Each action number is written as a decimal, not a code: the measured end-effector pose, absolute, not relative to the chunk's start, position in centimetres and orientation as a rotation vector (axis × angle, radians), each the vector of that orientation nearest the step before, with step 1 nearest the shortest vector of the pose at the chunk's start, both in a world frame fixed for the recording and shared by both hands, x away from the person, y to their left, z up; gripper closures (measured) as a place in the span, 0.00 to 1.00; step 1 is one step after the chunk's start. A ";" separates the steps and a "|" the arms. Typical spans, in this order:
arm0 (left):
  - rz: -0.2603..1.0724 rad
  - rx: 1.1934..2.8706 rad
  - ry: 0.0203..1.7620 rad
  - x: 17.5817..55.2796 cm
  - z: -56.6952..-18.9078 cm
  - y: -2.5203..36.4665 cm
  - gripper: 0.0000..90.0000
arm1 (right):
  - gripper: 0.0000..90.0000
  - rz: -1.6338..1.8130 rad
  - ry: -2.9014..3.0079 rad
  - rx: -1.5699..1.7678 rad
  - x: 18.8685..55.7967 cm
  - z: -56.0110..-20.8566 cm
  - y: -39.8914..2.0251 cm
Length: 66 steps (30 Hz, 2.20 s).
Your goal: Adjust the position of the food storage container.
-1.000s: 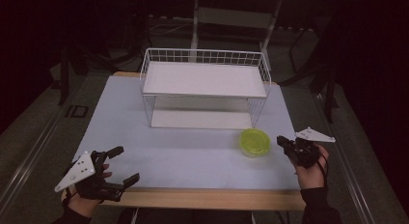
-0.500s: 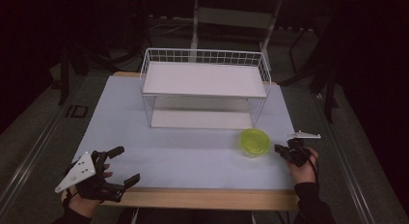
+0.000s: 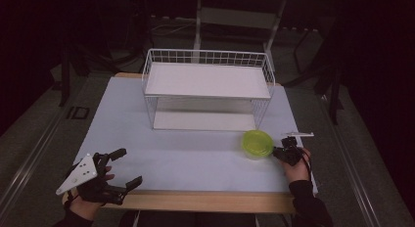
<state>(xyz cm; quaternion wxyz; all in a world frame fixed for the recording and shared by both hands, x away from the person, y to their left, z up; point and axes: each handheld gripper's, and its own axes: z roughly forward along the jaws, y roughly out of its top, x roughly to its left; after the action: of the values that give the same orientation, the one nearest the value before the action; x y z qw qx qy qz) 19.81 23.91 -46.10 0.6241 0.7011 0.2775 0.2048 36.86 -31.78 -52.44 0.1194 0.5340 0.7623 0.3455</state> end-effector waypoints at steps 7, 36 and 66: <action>0.471 1.616 0.636 19.8 -46.1 23.9 0.03 | 1.00 1.057 2.273 1.531 37.1 -52.3 -29.7; 0.461 1.624 0.635 19.9 -46.2 23.8 0.03 | 1.00 1.114 2.497 1.356 37.4 -52.8 -17.2; 0.418 1.670 0.622 20.1 -46.5 23.2 0.03 | 0.59 1.077 2.412 1.198 35.5 -49.1 -16.9</action>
<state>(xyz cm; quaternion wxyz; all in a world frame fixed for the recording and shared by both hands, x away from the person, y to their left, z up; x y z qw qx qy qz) 20.13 23.17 -46.51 0.6097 0.7232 0.2692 0.1811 35.47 -16.92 -49.14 0.1201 0.4102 0.8255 0.3687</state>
